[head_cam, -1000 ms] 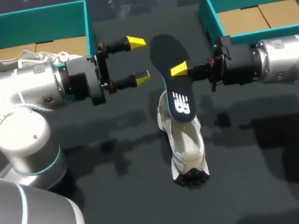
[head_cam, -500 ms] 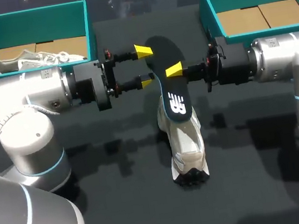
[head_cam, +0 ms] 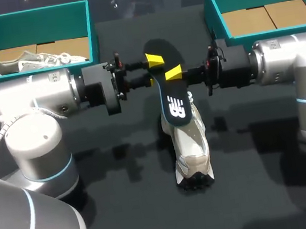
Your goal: Take the shoe out of the shoebox, open the shoe tongue, remove and reinsert the insole, then place the shoe into the shoebox
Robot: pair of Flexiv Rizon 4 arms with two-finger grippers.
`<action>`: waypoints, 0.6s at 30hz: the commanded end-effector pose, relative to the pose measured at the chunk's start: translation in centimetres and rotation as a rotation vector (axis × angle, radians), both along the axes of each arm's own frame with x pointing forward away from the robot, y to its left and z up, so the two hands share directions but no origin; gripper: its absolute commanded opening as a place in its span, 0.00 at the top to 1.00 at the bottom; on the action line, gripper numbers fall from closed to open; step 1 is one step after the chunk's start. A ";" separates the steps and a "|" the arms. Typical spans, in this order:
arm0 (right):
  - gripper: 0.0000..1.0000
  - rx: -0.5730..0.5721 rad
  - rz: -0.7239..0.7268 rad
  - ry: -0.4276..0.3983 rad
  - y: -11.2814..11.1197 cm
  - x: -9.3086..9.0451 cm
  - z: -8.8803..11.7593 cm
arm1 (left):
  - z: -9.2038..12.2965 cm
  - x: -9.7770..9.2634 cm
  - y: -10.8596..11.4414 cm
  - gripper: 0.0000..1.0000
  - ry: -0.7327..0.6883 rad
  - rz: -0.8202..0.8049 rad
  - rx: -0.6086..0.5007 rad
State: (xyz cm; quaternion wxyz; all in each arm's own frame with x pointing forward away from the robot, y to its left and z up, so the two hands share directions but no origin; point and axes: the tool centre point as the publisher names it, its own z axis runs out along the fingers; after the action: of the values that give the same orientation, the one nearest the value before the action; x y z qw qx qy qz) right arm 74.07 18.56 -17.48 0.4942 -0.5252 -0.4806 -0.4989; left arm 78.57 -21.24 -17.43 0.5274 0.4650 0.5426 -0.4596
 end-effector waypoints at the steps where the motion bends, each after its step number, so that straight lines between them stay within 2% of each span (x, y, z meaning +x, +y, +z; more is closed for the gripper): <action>1: 1.00 0.004 0.003 0.000 0.4 0.1 -0.3 | -0.3 -0.1 -0.6 0.63 -0.003 0.007 0.004; 5: 1.00 0.009 0.008 0.001 0.4 0.0 -0.4 | -0.5 -0.1 -0.8 0.65 -0.007 0.010 0.008; 10: 1.00 0.012 0.015 0.004 0.6 -0.1 -0.5 | -0.7 -0.1 -1.1 0.73 -0.014 0.016 0.015; 13: 1.00 0.012 0.017 0.004 0.6 -0.1 -0.5 | -0.7 -0.1 -1.2 0.75 -0.015 0.018 0.017; 17: 1.00 0.016 0.022 0.002 0.7 -0.2 -0.4 | -0.9 0.0 -1.3 0.87 -0.016 0.019 0.022; 18: 1.00 0.016 0.022 0.002 0.7 -0.2 -0.4 | -1.0 0.0 -1.3 0.95 -0.016 0.020 0.024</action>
State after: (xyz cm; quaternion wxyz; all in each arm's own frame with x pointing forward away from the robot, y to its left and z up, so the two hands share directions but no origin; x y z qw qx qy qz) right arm 73.77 19.15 -17.74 0.5038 -0.5171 -0.4809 -0.4975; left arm 78.57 -22.26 -18.31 0.5300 0.4692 0.5476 -0.4462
